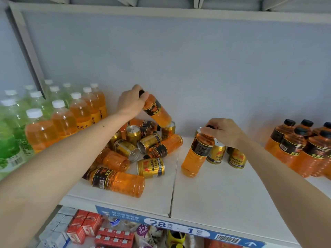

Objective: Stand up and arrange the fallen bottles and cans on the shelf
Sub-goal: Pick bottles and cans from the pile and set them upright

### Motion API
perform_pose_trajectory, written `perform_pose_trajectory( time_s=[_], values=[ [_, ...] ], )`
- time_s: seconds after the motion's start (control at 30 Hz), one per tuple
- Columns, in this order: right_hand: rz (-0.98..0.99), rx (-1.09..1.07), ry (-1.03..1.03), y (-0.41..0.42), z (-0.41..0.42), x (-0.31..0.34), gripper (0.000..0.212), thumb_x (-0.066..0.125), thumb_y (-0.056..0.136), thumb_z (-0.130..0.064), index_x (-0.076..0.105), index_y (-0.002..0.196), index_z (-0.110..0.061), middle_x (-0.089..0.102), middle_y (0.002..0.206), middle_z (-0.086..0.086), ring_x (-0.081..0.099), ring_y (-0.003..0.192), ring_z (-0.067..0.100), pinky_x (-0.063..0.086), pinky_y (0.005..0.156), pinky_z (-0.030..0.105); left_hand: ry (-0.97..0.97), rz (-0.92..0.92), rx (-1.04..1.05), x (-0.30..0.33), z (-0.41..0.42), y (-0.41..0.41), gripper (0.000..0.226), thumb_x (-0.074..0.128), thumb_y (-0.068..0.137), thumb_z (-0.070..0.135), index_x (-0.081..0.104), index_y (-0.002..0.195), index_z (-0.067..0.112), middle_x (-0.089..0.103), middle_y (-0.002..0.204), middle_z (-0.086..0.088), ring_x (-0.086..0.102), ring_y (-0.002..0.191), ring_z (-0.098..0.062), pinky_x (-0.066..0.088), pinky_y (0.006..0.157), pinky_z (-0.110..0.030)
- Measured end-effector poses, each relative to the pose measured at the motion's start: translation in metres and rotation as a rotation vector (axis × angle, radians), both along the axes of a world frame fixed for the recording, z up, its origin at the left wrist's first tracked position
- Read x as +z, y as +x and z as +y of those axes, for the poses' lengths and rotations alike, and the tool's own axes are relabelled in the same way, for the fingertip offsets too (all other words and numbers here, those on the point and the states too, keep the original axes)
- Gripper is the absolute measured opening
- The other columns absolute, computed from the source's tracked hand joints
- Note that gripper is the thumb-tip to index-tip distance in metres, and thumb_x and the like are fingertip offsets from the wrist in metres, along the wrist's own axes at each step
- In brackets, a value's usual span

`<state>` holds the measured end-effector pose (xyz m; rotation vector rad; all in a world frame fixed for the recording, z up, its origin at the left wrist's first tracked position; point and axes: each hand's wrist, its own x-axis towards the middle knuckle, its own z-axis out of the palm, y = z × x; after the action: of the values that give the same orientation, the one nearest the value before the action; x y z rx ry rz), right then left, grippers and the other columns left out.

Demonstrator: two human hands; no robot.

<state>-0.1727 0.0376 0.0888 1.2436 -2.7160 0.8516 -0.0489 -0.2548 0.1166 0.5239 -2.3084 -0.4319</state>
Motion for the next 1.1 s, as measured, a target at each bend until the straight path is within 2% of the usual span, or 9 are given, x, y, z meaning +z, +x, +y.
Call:
perform_pose_trajectory(
  time_s=[0.07, 0.2, 0.4, 0.53, 0.63, 0.73, 0.87, 0.97, 1.1],
  values=[
    [0.021, -0.016, 0.013, 0.001, 0.006, 0.004, 0.022, 0.057, 0.089, -0.046, 0.061, 0.08, -0.026, 0.061, 0.076, -0.009, 0.055, 0.073, 0.006, 0.036, 0.056, 0.023, -0.007, -0.077, -0.089, 0.004, 0.016, -0.001, 0.038, 0.04, 0.095, 0.045, 0.053, 0.11, 0.013, 0.058, 0.094, -0.002, 0.055, 0.081, -0.019, 0.038, 0.057, -0.024],
    [0.048, -0.05, 0.043, 0.005, 0.025, 0.006, 0.028, 0.055, 0.088, -0.048, 0.063, 0.079, -0.023, 0.062, 0.073, -0.006, 0.058, 0.072, 0.01, 0.037, 0.055, 0.025, -0.052, -0.24, -0.227, -0.007, 0.055, -0.011, 0.042, 0.043, 0.094, 0.048, 0.057, 0.111, 0.013, 0.061, 0.098, 0.001, 0.058, 0.085, -0.017, 0.044, 0.063, -0.027],
    [0.136, -0.102, 0.178, 0.01, 0.051, 0.003, 0.033, 0.052, 0.091, -0.05, 0.065, 0.089, -0.02, 0.06, 0.077, -0.005, 0.051, 0.069, 0.003, 0.034, 0.054, 0.023, -0.077, -0.411, -0.347, -0.022, 0.093, -0.025, 0.042, 0.044, 0.092, 0.051, 0.058, 0.103, 0.013, 0.063, 0.094, -0.004, 0.058, 0.081, -0.017, 0.048, 0.068, -0.032],
    [0.183, -0.145, 0.212, 0.015, 0.054, 0.0, 0.04, 0.053, 0.089, -0.053, 0.063, 0.086, -0.015, 0.06, 0.075, 0.0, 0.049, 0.065, 0.006, 0.033, 0.052, 0.025, -0.085, -0.447, -0.383, -0.035, 0.108, -0.028, 0.043, 0.045, 0.091, 0.054, 0.057, 0.102, 0.015, 0.063, 0.091, -0.002, 0.058, 0.075, -0.014, 0.052, 0.067, -0.033],
    [0.247, -0.204, 0.229, 0.021, 0.052, -0.003, 0.039, 0.051, 0.084, -0.065, 0.055, 0.087, -0.027, 0.056, 0.073, -0.004, 0.053, 0.067, 0.012, 0.035, 0.052, 0.026, -0.076, -0.437, -0.403, -0.039, 0.113, -0.029, 0.044, 0.046, 0.09, 0.055, 0.057, 0.104, 0.014, 0.063, 0.094, -0.003, 0.059, 0.083, -0.016, 0.053, 0.072, -0.034],
    [0.369, -0.23, 0.306, 0.024, 0.048, -0.003, 0.048, 0.043, 0.082, -0.075, 0.055, 0.089, -0.029, 0.056, 0.072, -0.006, 0.055, 0.07, 0.016, 0.036, 0.051, 0.025, -0.096, -0.432, -0.44, -0.039, 0.116, -0.027, 0.043, 0.047, 0.089, 0.056, 0.056, 0.103, 0.016, 0.062, 0.094, -0.001, 0.058, 0.083, -0.014, 0.053, 0.071, -0.033],
    [0.187, -0.097, 0.287, 0.022, 0.053, 0.003, 0.034, 0.053, 0.083, -0.065, 0.054, 0.09, -0.032, 0.052, 0.07, -0.016, 0.051, 0.068, 0.006, 0.035, 0.054, 0.023, -0.142, -0.416, -0.489, -0.043, 0.117, -0.025, 0.036, 0.052, 0.089, 0.051, 0.056, 0.103, 0.018, 0.057, 0.099, -0.004, 0.052, 0.083, -0.013, 0.042, 0.065, -0.025],
    [0.104, -0.028, 0.298, 0.023, 0.058, 0.006, 0.022, 0.059, 0.086, -0.052, 0.056, 0.09, -0.031, 0.054, 0.076, -0.015, 0.053, 0.074, 0.008, 0.033, 0.057, 0.021, 0.001, -0.416, -0.571, -0.046, 0.119, -0.024, 0.034, 0.056, 0.091, 0.037, 0.056, 0.117, 0.015, 0.06, 0.113, -0.006, 0.054, 0.093, -0.013, 0.041, 0.068, -0.021],
    [0.122, -0.04, 0.25, 0.024, 0.062, 0.0, 0.023, 0.059, 0.088, -0.049, 0.054, 0.092, -0.028, 0.052, 0.081, -0.012, 0.051, 0.077, 0.009, 0.032, 0.057, 0.017, 0.278, -0.373, -0.663, -0.052, 0.125, -0.022, 0.031, 0.058, 0.092, 0.026, 0.055, 0.12, 0.014, 0.063, 0.117, -0.005, 0.059, 0.104, -0.017, 0.049, 0.085, -0.03]
  ],
)
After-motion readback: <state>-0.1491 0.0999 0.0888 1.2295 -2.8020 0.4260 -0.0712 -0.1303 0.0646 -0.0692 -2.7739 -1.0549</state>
